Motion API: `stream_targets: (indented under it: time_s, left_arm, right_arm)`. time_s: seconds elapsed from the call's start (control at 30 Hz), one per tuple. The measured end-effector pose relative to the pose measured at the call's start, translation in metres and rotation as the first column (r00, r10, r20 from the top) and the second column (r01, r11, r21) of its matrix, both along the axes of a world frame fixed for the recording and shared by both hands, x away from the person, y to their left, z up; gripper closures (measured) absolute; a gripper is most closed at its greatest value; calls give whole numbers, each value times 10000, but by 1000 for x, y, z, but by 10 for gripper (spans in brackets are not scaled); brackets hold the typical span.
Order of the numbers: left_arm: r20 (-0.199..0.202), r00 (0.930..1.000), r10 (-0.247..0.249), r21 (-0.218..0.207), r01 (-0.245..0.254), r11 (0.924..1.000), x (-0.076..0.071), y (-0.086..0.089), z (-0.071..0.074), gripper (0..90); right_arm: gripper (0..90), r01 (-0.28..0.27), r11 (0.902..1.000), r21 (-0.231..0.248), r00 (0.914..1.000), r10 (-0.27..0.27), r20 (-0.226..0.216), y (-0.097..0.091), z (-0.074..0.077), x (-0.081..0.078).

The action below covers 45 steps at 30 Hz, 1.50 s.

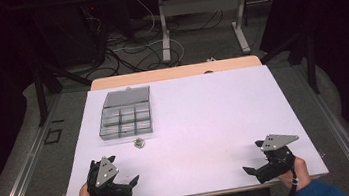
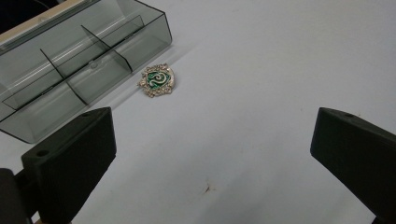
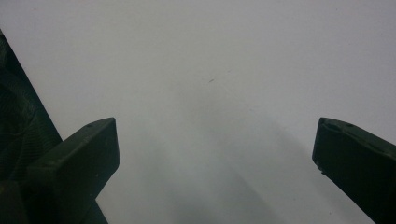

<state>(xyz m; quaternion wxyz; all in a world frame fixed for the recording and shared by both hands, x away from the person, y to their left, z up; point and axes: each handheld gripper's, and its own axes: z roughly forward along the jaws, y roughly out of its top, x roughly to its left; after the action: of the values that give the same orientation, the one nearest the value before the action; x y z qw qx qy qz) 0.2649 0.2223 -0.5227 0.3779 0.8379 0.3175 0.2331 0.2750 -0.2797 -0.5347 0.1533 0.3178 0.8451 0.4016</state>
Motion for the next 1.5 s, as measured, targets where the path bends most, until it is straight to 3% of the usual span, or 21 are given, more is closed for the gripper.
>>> stream_targets:
  time_s: [0.67,0.97,1.4,1.5]
  left_arm:
    - [-12,10000,-29,-7,29,10000,1,-2,0,3]
    - [-3,10000,-76,134,76,9999,9,-9,0,2]
    - [-266,9993,257,-200,-262,9995,24,-20,-1,2]
    - [-327,9990,298,-110,-302,9995,28,-22,-1,2]
  right_arm:
    - [4,-92,9999,-51,9999,92,70,0,0,1]
    - [4,-36,10000,-21,10000,36,-5,0,0,0]
    - [4,-107,9999,-127,9998,105,-145,0,0,1]
    - [4,-72,9999,-110,9998,70,-173,0,0,0]
